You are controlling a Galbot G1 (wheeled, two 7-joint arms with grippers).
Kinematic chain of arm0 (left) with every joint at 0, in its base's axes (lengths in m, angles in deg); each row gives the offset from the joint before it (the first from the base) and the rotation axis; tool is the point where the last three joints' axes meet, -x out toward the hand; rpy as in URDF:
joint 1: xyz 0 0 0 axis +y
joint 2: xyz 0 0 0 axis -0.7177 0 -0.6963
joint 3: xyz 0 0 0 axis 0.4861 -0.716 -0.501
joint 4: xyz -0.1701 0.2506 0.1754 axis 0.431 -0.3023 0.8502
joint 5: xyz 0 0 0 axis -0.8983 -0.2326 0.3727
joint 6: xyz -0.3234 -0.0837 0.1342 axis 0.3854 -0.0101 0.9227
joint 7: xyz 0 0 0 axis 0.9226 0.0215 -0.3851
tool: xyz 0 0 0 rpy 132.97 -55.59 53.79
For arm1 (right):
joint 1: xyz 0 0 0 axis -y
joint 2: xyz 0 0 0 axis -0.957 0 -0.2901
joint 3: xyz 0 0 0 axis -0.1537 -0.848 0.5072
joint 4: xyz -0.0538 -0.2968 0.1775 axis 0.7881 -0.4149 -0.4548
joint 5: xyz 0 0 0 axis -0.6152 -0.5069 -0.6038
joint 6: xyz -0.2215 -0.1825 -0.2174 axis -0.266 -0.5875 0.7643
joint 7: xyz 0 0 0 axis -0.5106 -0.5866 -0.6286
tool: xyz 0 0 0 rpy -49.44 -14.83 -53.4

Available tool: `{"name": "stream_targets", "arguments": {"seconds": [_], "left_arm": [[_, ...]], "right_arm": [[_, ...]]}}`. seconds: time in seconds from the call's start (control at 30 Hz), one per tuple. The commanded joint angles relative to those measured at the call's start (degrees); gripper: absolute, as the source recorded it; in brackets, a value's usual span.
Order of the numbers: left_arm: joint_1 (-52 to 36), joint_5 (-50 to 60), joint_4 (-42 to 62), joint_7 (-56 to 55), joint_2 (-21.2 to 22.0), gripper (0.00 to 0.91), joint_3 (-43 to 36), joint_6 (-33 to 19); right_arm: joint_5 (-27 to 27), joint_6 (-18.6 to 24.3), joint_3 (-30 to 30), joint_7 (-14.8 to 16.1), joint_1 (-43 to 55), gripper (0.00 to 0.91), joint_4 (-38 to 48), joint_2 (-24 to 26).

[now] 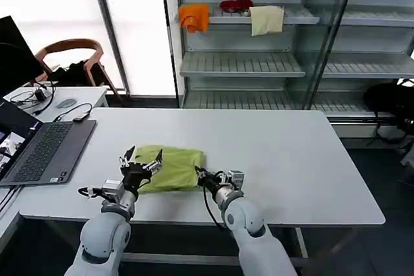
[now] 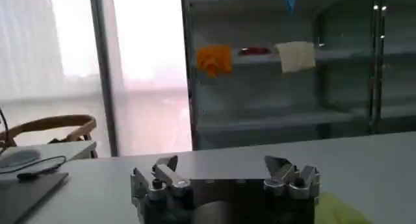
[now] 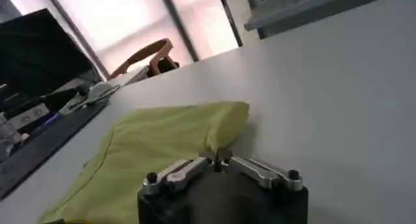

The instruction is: Fold and organize the clothes.

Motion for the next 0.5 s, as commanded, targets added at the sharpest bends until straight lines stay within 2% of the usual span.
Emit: {"name": "stream_targets", "arguments": {"seconds": [0.03,0.33,0.5], "left_arm": [[-0.1,-0.3,1.7,0.0,0.0,0.907,0.7,-0.8],[0.1,0.1,2.8,-0.1,0.5,0.907,0.0,-1.0],[0.3,0.6,3.0,-0.2,0.9,0.907,-0.7,-0.9]], "right_arm": [[0.4,0.0,4.4,-0.2,0.3,0.000,-2.4,1.8],[4.8,-0.1,9.2,-1.4,1.1,0.000,-5.8,9.5],[5.3,-0.1,10.5,-1.7,0.3,0.000,-6.8,12.6]]}}
